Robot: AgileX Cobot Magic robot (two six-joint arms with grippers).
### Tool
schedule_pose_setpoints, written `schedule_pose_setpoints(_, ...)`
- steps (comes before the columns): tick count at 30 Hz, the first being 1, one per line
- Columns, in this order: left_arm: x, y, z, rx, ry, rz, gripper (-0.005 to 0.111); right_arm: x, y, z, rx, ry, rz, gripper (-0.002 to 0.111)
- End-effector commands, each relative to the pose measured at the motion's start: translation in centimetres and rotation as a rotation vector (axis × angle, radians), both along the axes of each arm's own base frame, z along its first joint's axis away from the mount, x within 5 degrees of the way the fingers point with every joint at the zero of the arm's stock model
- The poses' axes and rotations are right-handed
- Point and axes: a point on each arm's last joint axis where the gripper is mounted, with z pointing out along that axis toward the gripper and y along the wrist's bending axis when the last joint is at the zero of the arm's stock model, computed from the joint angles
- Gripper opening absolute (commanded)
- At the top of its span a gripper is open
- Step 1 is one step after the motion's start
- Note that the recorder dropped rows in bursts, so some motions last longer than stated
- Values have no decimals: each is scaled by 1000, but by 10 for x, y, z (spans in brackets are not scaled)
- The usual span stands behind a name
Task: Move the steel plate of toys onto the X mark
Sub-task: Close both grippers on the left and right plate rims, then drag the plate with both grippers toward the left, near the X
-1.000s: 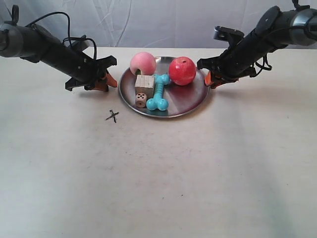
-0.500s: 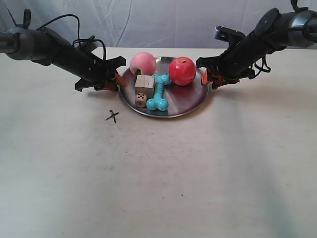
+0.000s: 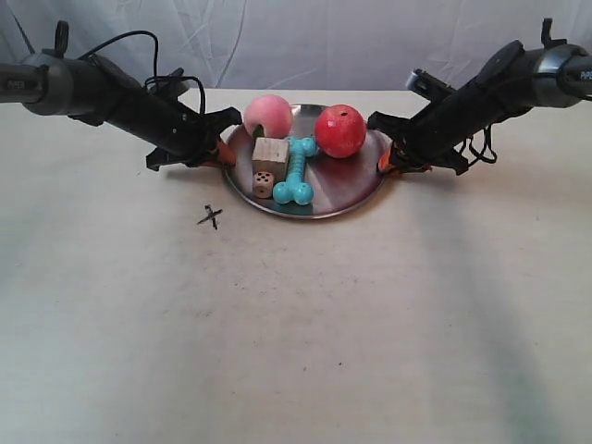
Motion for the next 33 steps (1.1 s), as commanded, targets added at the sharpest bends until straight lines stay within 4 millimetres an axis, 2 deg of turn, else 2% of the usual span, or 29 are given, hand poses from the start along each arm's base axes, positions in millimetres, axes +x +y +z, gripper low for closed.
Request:
schedule_pose_setpoints(1, -8, -5, -18, 26, 50, -52, 0, -9, 9, -19, -5, 69, 73, -1)
schedule_pose_setpoints(9, -11, 0, -15, 3, 96, -81, 0, -14, 10, -14, 11, 110, 109, -1)
schedule_pose_setpoints(16, -11, 16, -3, 7, 157, -102, 0, -16, 11, 1, 40, 150, 65, -1)
schedule_pose_setpoints(22, -13, 29, 11, -3, 179, -115, 0, -18, 15, 24, 70, 158, 115, -1)
schedule_pose_setpoints(28, -17, 32, 30, 50, 165, -149, 0, -23, 17, 45, 95, 154, 142, -1)
schedule_pose_setpoints(33, -20, 40, 49, 80, 157, -156, 0, -27, 28, 59, 101, 149, 179, -1)
